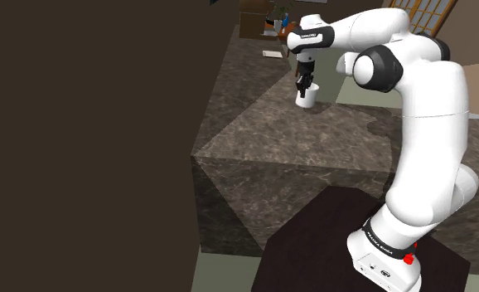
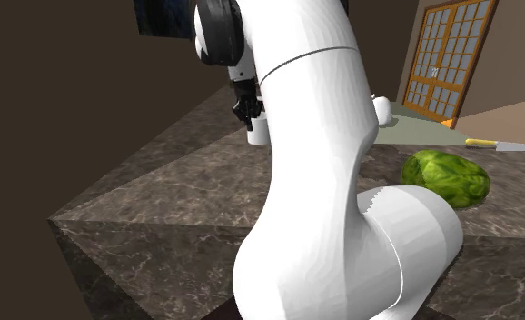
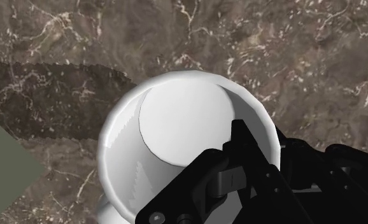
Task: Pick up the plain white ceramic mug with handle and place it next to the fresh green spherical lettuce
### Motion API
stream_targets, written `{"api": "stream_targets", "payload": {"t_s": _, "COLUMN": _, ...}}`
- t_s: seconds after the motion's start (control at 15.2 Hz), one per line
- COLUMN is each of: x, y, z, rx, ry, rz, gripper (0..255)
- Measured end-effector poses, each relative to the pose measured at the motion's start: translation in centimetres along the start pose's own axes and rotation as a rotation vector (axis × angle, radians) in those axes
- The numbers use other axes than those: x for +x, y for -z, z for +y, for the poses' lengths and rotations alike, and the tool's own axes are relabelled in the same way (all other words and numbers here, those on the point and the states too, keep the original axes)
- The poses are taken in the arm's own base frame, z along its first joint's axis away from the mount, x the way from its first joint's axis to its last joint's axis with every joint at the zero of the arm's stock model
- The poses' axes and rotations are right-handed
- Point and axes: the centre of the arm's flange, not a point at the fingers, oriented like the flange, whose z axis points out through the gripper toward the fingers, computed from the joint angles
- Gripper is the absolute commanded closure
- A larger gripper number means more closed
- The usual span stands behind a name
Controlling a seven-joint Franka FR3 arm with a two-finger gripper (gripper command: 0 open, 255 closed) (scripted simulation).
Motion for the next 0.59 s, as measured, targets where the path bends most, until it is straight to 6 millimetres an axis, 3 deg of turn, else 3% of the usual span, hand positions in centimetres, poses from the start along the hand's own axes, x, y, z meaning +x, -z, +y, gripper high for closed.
{"api": "stream_targets", "payload": {"t_s": 0.59, "x": -0.9, "y": 4.5, "z": 0.2, "rx": 0.000, "ry": 0.000, "rz": 0.000, "gripper": 255}}
